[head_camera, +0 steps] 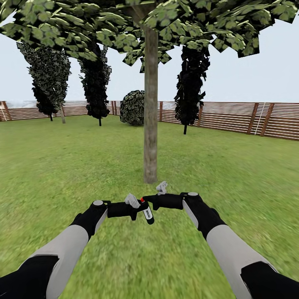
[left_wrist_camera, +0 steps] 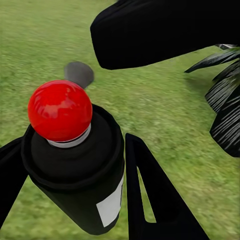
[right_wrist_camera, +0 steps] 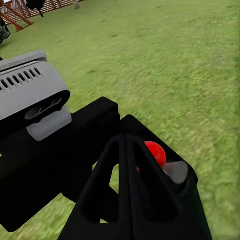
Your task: In the garden, pick up the pesticide atomizer on the floor and spray pesticide onto both trees until each tree trunk is fully covered.
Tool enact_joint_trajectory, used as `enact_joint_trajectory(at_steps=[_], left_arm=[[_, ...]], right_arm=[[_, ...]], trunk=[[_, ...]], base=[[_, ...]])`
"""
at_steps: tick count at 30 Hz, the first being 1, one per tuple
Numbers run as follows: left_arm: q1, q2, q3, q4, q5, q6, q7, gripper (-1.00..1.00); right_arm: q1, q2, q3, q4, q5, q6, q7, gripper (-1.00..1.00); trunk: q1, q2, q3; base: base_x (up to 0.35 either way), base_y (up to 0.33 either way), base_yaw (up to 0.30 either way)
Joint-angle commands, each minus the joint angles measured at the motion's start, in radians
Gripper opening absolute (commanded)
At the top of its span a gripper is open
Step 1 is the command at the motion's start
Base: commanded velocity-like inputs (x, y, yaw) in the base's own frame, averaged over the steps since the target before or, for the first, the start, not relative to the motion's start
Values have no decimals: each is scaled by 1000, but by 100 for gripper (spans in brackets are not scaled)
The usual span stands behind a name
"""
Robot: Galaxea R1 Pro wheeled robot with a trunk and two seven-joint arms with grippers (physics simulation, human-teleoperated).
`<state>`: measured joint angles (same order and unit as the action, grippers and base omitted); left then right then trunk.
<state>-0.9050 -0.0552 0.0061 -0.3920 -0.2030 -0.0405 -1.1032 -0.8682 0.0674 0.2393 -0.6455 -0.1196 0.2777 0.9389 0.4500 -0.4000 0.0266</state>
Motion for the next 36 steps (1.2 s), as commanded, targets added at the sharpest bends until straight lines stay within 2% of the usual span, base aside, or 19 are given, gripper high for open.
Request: enact_joint_trajectory(at_steps=[1, 9, 23, 26, 29, 32, 33, 34, 35, 36], left_arm=[[0, 0, 0, 0, 1, 0, 0, -100], [0, 0, 1, 0, 1, 1, 0, -100], [0, 0, 1, 0, 2, 1, 0, -100], [0, 0, 1, 0, 2, 1, 0, -100], [0, 0, 2, 0, 1, 1, 0, -100], [0, 0, 1, 0, 1, 1, 0, -100], [0, 0, 1, 0, 1, 1, 0, -100], [0, 0, 1, 0, 1, 0, 0, -100], [0, 0, 1, 0, 1, 0, 0, -100], [0, 0, 1, 0, 1, 0, 0, -100]], right_arm=[[0, 1, 0, 1, 0, 0, 0, -100], [0, 13, 1, 18, 0, -2, 0, -100], [0, 14, 2, 26, 0, -5, 0, -100], [-3, 12, 0, 22, 1, -3, -27, -100], [-47, -2, -4, 19, 2, 1, -100, -100], [-119, -76, -8, 20, 2, 6, -147, -100], [-128, -91, -9, 20, 2, 8, -154, -100], [-146, -135, -10, 21, 1, 20, -169, 100], [-153, -160, -11, 21, 1, 25, -176, 100], [-156, -170, -12, 21, 0, 27, -178, 100]], trunk=[[0, 0, 0], [0, 0, 0], [0, 0, 0], [0, 0, 0], [0, 0, 0], [0, 0, 0], [0, 0, 0], [0, 0, 0], [0, 0, 0], [0, 0, 0]], base=[[0, 0, 0], [0, 0, 0], [0, 0, 0], [0, 0, 0], [0, 0, 0], [0, 0, 0], [0, 0, 0], [0, 0, 0], [0, 0, 0], [0, 0, 0]])
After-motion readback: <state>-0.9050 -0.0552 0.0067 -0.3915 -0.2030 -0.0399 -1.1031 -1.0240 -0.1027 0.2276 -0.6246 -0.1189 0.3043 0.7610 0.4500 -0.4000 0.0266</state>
